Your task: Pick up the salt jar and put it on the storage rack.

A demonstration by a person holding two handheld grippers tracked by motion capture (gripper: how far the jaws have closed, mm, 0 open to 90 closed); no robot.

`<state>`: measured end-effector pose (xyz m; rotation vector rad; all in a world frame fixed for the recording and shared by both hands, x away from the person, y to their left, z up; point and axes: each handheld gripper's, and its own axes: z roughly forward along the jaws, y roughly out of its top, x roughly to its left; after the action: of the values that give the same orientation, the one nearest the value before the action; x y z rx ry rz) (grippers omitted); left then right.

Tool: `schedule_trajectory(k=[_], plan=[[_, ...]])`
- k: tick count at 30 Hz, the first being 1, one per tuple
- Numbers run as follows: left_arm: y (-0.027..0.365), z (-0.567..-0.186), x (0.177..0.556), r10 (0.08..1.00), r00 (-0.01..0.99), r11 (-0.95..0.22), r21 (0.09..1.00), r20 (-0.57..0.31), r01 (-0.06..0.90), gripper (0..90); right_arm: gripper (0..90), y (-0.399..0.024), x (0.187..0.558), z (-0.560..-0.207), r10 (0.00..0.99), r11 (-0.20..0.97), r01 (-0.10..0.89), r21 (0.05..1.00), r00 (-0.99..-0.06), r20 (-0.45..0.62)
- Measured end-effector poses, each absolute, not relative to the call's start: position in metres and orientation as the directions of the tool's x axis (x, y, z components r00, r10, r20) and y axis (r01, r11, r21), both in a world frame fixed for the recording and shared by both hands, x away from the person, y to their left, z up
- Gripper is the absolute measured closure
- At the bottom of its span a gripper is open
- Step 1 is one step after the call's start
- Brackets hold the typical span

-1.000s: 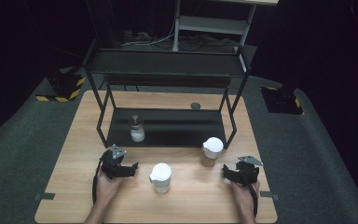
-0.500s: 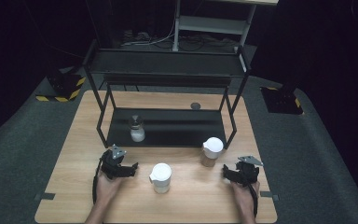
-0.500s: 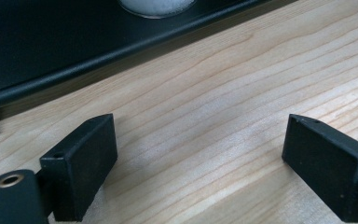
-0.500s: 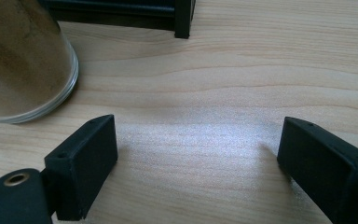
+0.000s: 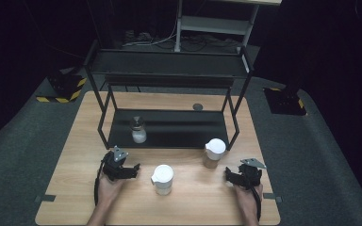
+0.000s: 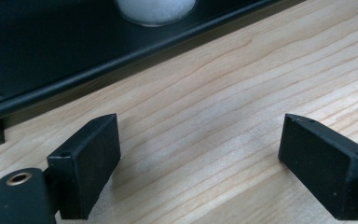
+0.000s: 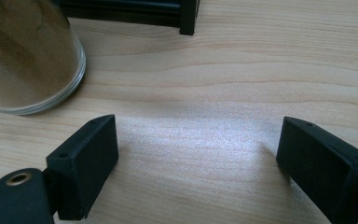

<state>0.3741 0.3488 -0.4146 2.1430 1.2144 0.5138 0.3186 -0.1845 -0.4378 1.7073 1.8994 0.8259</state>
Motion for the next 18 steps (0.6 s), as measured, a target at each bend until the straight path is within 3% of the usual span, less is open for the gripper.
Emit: schedule_trajectory(k=[18], plan=[[0.3494,-0.4140,0.3773,0.874,0.485,-0.369,0.669,0.015,0.645,12.0,11.3,-0.1838,0.3190,-0.4376,0.990,0.052,0.720,0.692,-0.129,0.060]])
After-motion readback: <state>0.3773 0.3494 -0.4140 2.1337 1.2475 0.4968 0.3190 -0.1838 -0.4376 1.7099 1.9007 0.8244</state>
